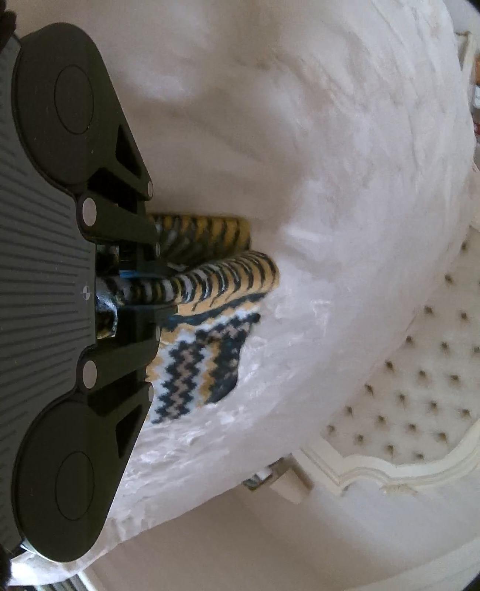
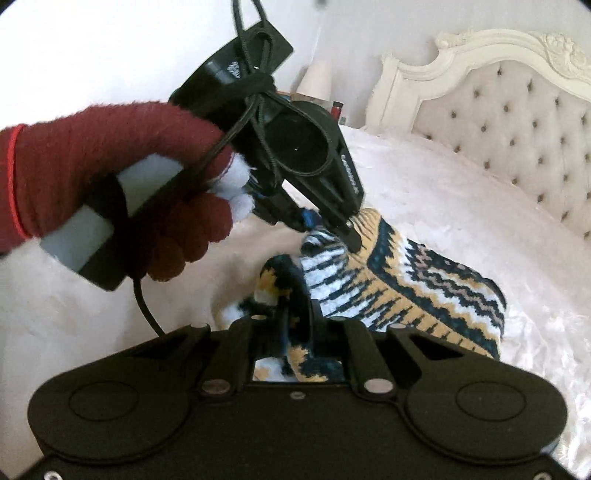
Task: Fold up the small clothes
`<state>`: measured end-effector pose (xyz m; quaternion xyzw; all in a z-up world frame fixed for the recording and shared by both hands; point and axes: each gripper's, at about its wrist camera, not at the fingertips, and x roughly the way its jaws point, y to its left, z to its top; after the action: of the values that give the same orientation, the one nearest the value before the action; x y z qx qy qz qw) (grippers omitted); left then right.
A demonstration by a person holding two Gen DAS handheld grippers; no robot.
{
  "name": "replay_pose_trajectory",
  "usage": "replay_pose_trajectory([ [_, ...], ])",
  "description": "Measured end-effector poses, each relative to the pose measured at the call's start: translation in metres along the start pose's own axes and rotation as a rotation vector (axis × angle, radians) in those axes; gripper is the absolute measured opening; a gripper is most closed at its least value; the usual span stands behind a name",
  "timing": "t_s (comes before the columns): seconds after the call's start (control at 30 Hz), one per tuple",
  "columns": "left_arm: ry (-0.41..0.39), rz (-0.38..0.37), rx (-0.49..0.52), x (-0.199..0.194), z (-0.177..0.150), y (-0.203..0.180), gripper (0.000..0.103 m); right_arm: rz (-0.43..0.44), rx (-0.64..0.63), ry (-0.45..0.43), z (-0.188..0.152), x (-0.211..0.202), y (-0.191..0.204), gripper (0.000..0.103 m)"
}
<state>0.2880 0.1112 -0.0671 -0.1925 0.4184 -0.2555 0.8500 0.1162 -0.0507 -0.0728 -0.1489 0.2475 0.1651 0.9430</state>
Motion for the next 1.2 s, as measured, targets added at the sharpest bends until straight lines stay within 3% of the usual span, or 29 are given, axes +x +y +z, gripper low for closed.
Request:
replay_pose_trajectory([
  [0.13, 0.041, 0.041, -0.050, 0.010, -0.008, 0.016, 0.012, 0.058, 0.000, 0.070, -0.010, 0.022, 0.003, 0.016],
  [0.23, 0.040, 0.053, -0.033, 0.013, -0.010, 0.014, 0.013, 0.079, 0.021, 0.101, -0.017, 0.029, 0.001, 0.019],
  [0.47, 0.029, 0.066, -0.024, 0.011, -0.012, 0.014, 0.018, 0.159, 0.151, 0.051, -0.010, 0.001, -0.035, 0.037],
  [0.57, 0.027, 0.066, -0.028, 0.009, -0.013, 0.017, 0.020, 0.115, 0.228, 0.004, -0.004, -0.014, -0.065, 0.040],
  [0.63, 0.023, 0.069, -0.023, 0.009, -0.014, 0.016, 0.020, 0.060, 0.281, -0.009, 0.001, -0.013, -0.091, 0.047],
  [0.83, 0.017, 0.074, -0.020, 0.008, -0.016, 0.019, 0.025, -0.054, 0.392, 0.017, 0.013, 0.033, -0.157, 0.050],
  [1.03, 0.014, 0.071, -0.013, 0.010, -0.017, 0.019, 0.027, -0.071, 0.452, 0.130, -0.002, 0.086, -0.179, 0.049],
  [1.2, 0.008, 0.068, -0.017, 0.007, -0.017, 0.020, 0.034, -0.066, 0.506, 0.123, -0.007, 0.090, -0.181, 0.049],
])
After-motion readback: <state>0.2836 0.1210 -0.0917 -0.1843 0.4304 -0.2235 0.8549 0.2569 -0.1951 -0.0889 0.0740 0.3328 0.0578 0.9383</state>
